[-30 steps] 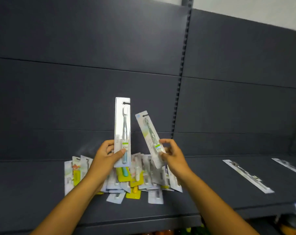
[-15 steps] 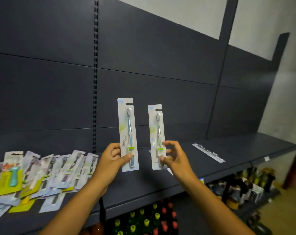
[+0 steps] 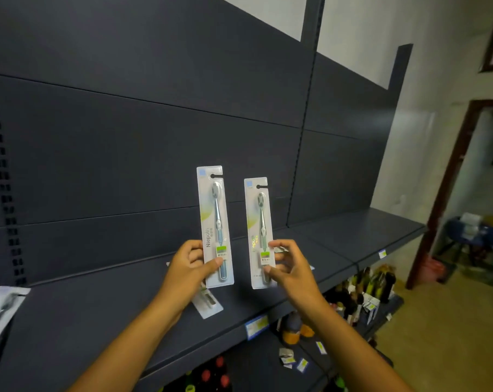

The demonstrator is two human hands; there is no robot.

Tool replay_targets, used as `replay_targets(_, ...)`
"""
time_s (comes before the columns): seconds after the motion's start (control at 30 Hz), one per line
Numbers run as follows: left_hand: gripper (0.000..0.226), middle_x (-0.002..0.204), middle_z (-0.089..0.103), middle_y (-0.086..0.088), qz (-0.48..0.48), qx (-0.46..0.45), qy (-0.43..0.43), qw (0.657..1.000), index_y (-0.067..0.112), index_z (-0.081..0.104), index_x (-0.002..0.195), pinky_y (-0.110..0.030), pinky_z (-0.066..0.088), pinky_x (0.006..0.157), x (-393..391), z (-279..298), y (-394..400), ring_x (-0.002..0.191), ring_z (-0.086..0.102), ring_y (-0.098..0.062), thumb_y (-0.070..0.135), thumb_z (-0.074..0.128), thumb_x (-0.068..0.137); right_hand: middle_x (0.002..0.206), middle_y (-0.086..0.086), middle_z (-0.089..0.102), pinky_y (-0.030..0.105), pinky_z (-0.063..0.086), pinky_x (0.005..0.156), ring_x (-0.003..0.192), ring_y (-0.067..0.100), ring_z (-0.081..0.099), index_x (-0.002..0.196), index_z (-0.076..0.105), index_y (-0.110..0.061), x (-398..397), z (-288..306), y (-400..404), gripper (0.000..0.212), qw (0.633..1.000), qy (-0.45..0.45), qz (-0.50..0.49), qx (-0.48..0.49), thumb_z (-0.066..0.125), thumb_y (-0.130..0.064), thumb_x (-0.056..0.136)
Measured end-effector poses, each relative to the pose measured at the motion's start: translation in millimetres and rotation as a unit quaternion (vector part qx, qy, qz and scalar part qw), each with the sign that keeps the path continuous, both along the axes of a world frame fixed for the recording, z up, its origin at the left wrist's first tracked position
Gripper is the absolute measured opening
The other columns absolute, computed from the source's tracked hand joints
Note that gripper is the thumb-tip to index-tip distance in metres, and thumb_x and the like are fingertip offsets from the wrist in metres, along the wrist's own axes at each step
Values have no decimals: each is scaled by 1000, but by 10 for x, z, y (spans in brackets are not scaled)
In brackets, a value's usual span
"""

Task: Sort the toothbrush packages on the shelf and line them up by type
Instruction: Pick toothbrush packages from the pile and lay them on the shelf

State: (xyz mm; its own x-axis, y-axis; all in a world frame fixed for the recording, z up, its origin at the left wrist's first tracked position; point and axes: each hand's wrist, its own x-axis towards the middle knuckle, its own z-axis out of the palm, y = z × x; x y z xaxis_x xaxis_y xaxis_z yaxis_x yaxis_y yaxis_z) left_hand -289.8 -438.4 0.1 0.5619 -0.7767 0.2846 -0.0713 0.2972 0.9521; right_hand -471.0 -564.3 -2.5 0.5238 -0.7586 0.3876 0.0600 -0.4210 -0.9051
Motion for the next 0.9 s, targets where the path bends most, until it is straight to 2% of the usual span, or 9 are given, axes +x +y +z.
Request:
replay_targets(0.13, 36, 109, 71, -7, -3, -1, 7, 1000, 2, 54, 116, -18, 57, 67, -11, 22, -650, 87, 73, -10, 0, 70, 84, 109, 10, 63, 31, 60, 73, 91, 19, 69, 115, 54, -18, -107, 33, -621, 40, 1000, 15, -20, -7, 66, 6, 86)
replay_targets(0.2, 36, 109, 71, -8, -2, 1, 9, 1000, 1, 55, 115, -17, 56, 65, -8, 61, -1006, 84, 73, -8, -1, 70, 83, 108, 7, 65, 28, 59, 70, 91, 17, 70, 114, 54, -18, -131, 112, -995, 39, 999, 32, -19, -11, 66, 6, 86)
replay_targets(0.27, 35, 107, 71, -8, 2, -10, 3, 1000, 1, 55, 114, -16, 56, 65, -1, 102, -1348, 84, 73, -8, -1, 71, 83, 105, 4, 66, 26, 59, 66, 90, 15, 70, 114, 54, -17, -137, 207, -1347, 38, 999, 26, -21, -12, 65, 7, 87)
replay_targets(0.4, 34, 106, 72, -5, 17, -4, -2, 1000, 4, 56, 113, -18, 57, 66, -46, 121, -1856, 87, 72, -11, 0, 71, 83, 101, 9, 69, 25, 58, 68, 89, 18, 72, 114, 54, -16, -188, 218, -1910, 39, 1000, 6, -19, -1, 65, 9, 86)
replay_targets(0.63, 31, 102, 74, -3, 69, 10, -2, 998, 9, 58, 109, -19, 57, 67, -152, 75, -2404, 91, 73, -16, 5, 73, 82, 98, 7, 70, 25, 59, 65, 83, 10, 72, 113, 54, -17, -309, 68, -2834, 39, 1000, 3, -6, 23, 64, 10, 86)
replay_targets(0.8, 29, 102, 74, -5, 120, 10, 4, 993, 8, 58, 107, -24, 59, 73, -417, 40, -2672, 91, 73, -19, 3, 73, 82, 93, 11, 71, 25, 56, 62, 75, 15, 72, 108, 55, -20, -243, -124, -3391, 40, 997, 36, 51, 39, 65, 11, 84)
replay_targets(0.9, 29, 102, 74, -6, 161, 11, 28, 986, 7, 58, 108, -24, 59, 72, -642, 4, -2762, 91, 73, -20, 3, 72, 83, 91, 9, 73, 32, 60, 69, 78, 18, 73, 109, 55, -20, -254, -231, -3614, 38, 989, 89, 96, 63, 65, 8, 84)
